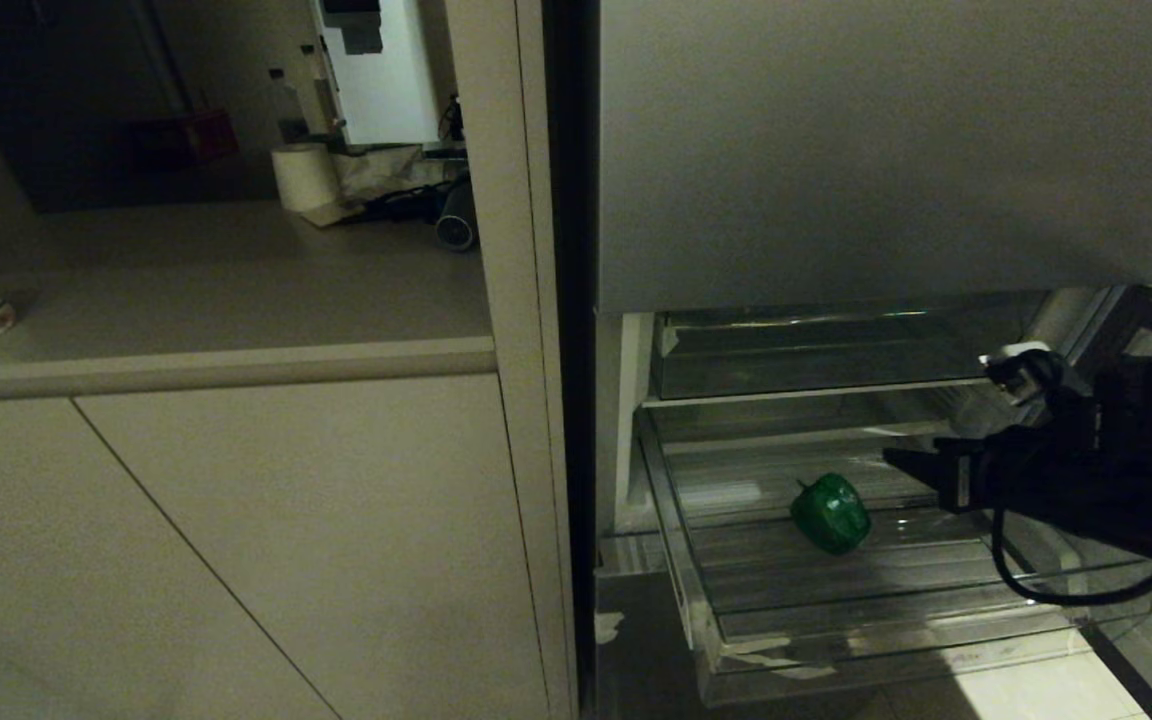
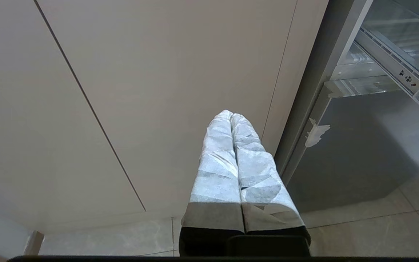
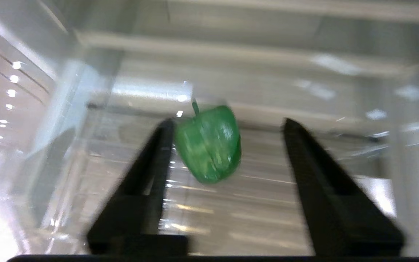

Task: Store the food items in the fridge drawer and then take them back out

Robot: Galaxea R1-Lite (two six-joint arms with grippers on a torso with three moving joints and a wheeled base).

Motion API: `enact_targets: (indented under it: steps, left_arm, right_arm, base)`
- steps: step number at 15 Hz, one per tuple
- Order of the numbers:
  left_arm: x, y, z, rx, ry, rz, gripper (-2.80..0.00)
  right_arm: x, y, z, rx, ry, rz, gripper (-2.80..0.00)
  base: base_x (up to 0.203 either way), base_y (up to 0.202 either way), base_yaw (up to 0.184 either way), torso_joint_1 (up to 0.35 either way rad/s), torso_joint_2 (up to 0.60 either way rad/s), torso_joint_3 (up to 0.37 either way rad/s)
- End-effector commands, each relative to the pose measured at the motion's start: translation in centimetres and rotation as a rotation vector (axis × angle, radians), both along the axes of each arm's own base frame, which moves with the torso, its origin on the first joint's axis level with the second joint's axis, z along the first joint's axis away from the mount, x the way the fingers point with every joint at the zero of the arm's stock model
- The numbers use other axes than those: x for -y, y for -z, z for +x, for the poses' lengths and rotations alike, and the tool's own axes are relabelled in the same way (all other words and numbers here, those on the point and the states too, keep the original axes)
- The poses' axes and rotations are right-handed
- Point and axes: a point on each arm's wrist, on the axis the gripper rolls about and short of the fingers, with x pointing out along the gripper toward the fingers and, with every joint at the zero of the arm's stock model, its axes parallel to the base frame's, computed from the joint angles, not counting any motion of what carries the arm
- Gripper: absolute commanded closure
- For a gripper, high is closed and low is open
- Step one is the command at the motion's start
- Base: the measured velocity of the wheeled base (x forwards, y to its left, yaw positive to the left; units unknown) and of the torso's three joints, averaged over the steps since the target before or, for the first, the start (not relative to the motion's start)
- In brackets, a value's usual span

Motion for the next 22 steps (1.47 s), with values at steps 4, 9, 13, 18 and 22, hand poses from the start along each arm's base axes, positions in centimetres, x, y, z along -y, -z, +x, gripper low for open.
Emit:
enact_targets:
  steps: [4,9,13,18,22]
  left_arm:
    - [0.0,0.0,0.0,-0.002,0.0,0.0,0.0]
    - [0.0,0.0,0.0,-0.002,0.0,0.0,0.0]
    - [0.0,0.0,0.0,-0.002,0.0,0.0,0.0]
    - [0.0,0.0,0.0,-0.003,0.0,0.001,0.0]
    - [0.0,0.0,0.0,-0.002,0.0,0.001,0.0]
  right_arm:
    - [0.4,-3.8,-10.4,0.231,0.043,-0.015,0.0]
    - [0.7,0.0,-18.1,0.262,0.067,0.009,0.0]
    - [0.8,3.1,-24.4,0.337,0.068,0.021,0.0]
    - [1.0,7.0,-26.9,0.195,0.095,0.038,0.0]
    - [1.0,7.7,-27.0,0.153,0.035,-0.143,0.0]
  base:
    - [0.0,0.0,0.0,0.0,0.0,0.0]
    - [0.0,0.0,0.0,0.0,0.0,0.0]
    - [0.0,0.0,0.0,0.0,0.0,0.0]
    - [0.0,0.0,0.0,0.0,0.0,0.0]
    - [0.0,0.0,0.0,0.0,0.0,0.0]
